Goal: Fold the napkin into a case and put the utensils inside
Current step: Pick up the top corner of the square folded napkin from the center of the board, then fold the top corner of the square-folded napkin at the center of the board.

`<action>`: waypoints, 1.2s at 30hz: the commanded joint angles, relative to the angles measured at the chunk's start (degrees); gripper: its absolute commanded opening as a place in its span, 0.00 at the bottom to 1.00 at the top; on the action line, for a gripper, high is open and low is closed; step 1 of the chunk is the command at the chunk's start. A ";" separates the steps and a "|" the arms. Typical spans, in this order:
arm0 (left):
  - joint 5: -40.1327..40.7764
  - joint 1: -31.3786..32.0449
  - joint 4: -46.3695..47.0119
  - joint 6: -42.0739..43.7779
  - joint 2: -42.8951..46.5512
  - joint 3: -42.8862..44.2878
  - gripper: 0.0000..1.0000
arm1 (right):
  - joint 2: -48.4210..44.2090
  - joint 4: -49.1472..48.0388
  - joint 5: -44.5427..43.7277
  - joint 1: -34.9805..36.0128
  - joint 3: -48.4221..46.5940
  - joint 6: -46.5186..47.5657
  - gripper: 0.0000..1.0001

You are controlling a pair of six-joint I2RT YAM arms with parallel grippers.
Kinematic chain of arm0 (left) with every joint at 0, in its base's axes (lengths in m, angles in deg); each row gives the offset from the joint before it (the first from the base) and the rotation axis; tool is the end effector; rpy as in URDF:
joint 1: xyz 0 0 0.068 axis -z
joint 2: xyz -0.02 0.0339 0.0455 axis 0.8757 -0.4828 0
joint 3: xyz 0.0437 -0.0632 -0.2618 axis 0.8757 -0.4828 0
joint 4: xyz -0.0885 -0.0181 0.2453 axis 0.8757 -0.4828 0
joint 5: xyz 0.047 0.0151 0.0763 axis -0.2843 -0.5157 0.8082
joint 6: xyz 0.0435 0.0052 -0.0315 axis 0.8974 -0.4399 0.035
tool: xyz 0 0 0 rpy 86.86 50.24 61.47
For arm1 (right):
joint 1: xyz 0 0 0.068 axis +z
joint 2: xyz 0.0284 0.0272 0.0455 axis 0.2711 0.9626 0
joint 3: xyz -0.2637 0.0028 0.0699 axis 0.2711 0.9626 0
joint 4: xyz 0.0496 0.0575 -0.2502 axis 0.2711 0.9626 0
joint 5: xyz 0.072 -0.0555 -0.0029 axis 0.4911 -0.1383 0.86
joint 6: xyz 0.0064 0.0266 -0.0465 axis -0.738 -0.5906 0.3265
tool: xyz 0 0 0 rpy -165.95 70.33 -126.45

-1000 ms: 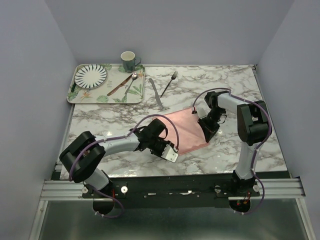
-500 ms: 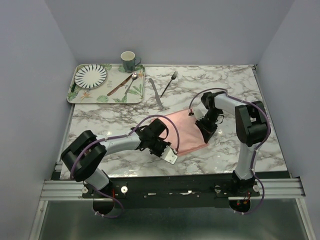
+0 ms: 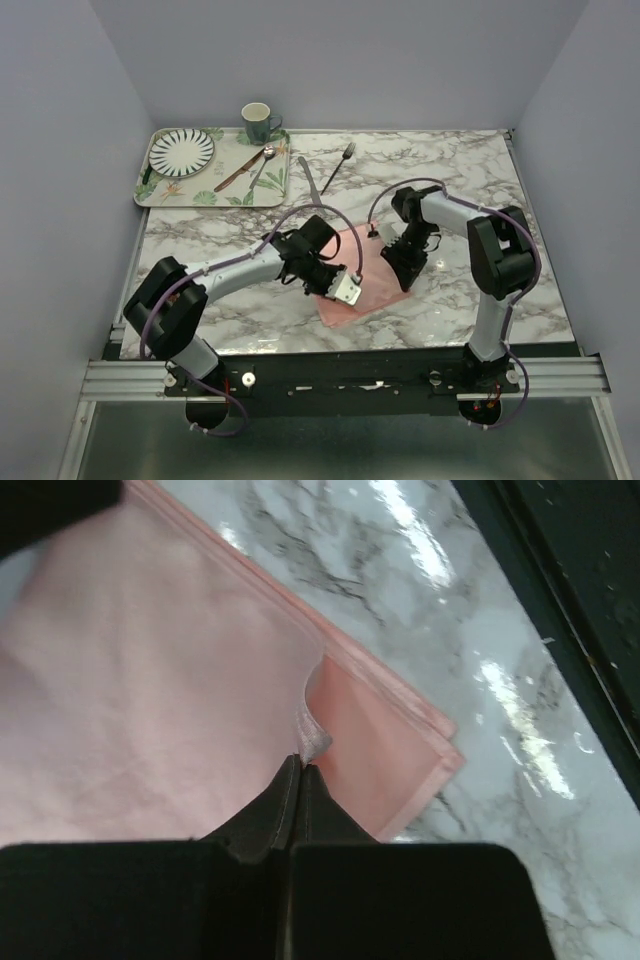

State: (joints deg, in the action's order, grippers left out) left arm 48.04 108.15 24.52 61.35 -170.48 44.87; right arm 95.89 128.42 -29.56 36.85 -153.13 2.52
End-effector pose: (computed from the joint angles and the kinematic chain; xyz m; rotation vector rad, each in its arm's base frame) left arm 0.1794 -0.2252 0.1899 2.1871 1.2394 -0.7788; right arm 0.2953 0.1275 0.1461 1.2557 -2.6360 -0.5584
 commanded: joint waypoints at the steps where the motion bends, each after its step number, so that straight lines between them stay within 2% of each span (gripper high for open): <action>1: -7.94 -3.51 -8.60 -2.80 -5.12 11.78 0.00 | -1.82 3.67 5.50 -2.04 -6.50 -2.45 0.42; 4: -10.14 -5.80 -11.51 -3.60 -9.24 17.24 0.00 | -2.08 6.23 8.24 -3.80 -8.80 -4.12 0.50; 8: -11.11 -8.09 -14.16 -4.30 -14.27 22.69 0.00 | -3.48 7.90 10.01 -7.58 -10.83 -4.92 0.56; 16: -10.85 -9.58 -10.83 -11.76 -23.40 32.80 0.00 | -6.56 4.21 15.80 -11.37 -8.99 -6.50 0.56; 24: -7.51 -10.99 -7.31 -19.07 -31.49 42.02 0.00 | -6.91 2.80 16.51 -11.63 -7.40 -7.11 0.55; 30: -4.61 -12.57 -3.71 -25.38 -35.72 45.81 0.00 | -6.65 2.45 16.25 -11.81 -6.87 -7.73 0.55; 36: -1.10 -13.19 2.36 -30.84 -37.74 46.08 0.00 | -6.65 2.28 15.90 -11.90 -6.70 -7.82 0.52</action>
State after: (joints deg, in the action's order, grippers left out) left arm 43.41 95.28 21.92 35.91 -206.76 89.61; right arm 90.39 131.55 -14.74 25.36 -160.57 -4.65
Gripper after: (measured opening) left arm 0.007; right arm 0.526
